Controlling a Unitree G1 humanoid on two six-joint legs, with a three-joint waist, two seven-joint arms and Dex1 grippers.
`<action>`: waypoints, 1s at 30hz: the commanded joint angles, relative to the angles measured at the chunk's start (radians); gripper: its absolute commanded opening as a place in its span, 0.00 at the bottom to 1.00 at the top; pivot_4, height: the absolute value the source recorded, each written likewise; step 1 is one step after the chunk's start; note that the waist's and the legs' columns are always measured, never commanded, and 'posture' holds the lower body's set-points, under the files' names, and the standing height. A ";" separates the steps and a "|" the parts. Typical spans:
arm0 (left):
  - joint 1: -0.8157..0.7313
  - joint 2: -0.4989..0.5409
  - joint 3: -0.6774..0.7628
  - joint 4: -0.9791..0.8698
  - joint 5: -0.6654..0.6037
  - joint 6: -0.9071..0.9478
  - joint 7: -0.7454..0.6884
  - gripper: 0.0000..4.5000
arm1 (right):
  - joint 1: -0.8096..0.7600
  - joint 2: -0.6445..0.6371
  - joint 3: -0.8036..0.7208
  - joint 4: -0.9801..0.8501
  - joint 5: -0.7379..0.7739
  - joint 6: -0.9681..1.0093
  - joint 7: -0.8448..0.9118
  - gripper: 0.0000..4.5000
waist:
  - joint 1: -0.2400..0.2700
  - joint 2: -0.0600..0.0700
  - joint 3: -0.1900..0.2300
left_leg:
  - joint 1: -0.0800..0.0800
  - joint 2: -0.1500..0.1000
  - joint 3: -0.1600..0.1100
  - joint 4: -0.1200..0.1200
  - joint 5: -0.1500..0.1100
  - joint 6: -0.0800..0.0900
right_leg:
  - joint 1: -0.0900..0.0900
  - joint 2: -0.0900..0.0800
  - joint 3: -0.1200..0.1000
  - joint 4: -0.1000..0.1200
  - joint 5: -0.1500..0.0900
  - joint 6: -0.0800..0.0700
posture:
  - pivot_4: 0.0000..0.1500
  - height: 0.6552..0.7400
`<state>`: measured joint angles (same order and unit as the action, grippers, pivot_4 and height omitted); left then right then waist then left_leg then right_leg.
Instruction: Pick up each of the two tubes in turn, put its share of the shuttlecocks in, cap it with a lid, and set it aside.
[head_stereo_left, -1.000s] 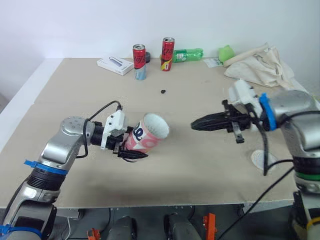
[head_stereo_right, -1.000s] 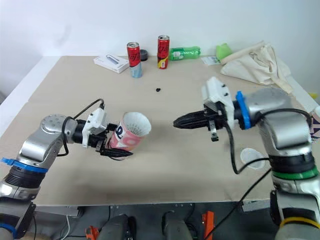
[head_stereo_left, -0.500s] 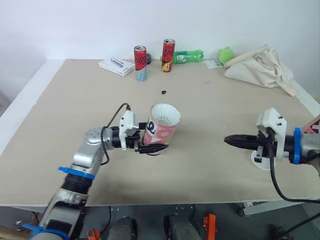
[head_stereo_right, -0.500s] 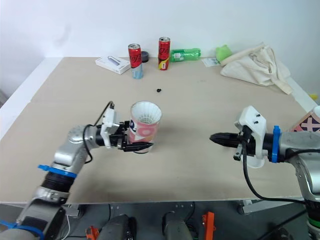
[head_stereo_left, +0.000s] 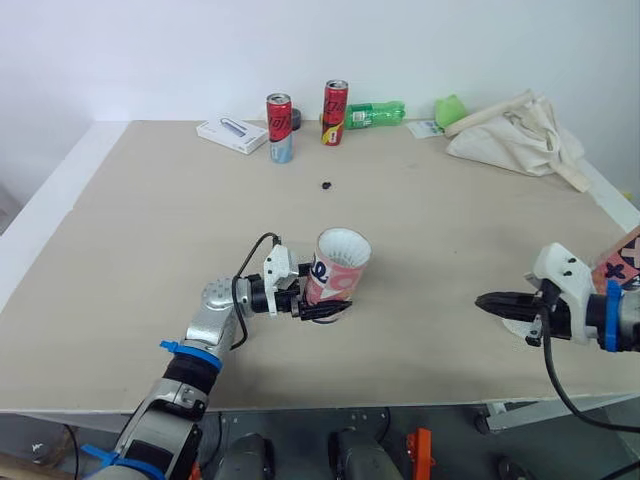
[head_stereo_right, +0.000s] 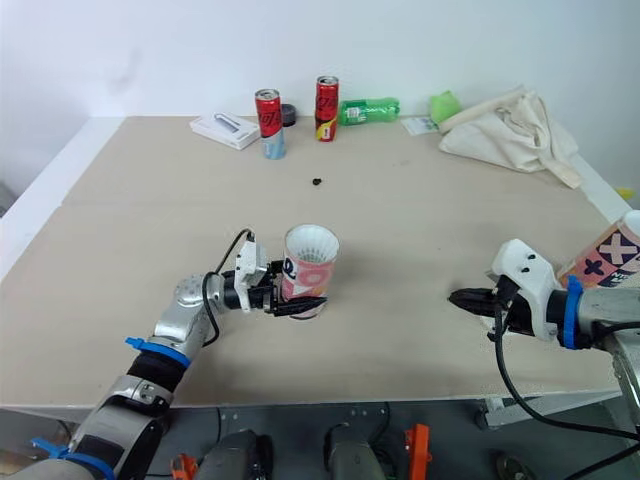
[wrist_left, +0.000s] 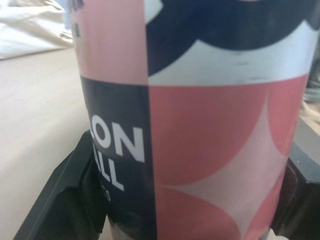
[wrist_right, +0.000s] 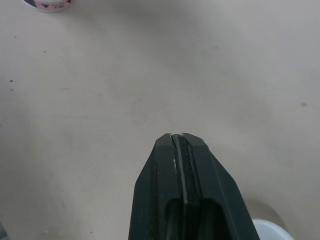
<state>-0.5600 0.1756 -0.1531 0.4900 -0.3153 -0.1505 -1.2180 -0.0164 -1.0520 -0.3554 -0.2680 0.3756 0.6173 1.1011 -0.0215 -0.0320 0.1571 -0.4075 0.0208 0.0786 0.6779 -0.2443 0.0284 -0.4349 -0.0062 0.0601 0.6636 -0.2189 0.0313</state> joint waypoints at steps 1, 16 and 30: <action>0.008 0.003 0.031 0.074 0.019 -0.062 0.026 0.78 | 0.016 -0.027 -0.081 -0.005 0.011 0.008 -0.009 0.02 | 0.000 0.000 0.000 | 0.001 0.000 0.000 0.000 0.000 0.000 | 0.001 0.000 0.000 0.000 0.000 0.000 | 1.00 1.00; 0.037 -0.018 0.043 0.156 0.019 -0.080 0.023 0.78 | 0.079 -0.058 -0.151 0.134 0.005 0.016 0.007 0.19 | -0.002 0.000 -0.001 | 0.014 0.000 0.000 -0.001 0.001 0.001 | 0.013 0.001 0.001 0.000 -0.001 -0.004 | 1.00 1.00; 0.024 0.004 0.057 0.117 0.002 0.027 0.018 0.78 | -0.217 -0.113 0.161 0.574 -0.176 -0.192 0.049 0.97 | -0.007 0.002 -0.003 | 0.018 -0.001 0.001 -0.003 0.001 0.001 | 0.014 0.002 0.005 0.000 -0.002 -0.005 | 1.00 1.00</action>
<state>-0.5623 0.1554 -0.0915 0.5754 -0.3521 -0.1307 -1.2106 -0.2055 -1.1337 -0.1943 0.2677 0.2162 0.4584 1.1343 -0.0282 -0.0297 0.1545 -0.3897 0.0195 0.0795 0.6742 -0.2436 0.0297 -0.4208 -0.0040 0.0649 0.6633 -0.2203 0.0271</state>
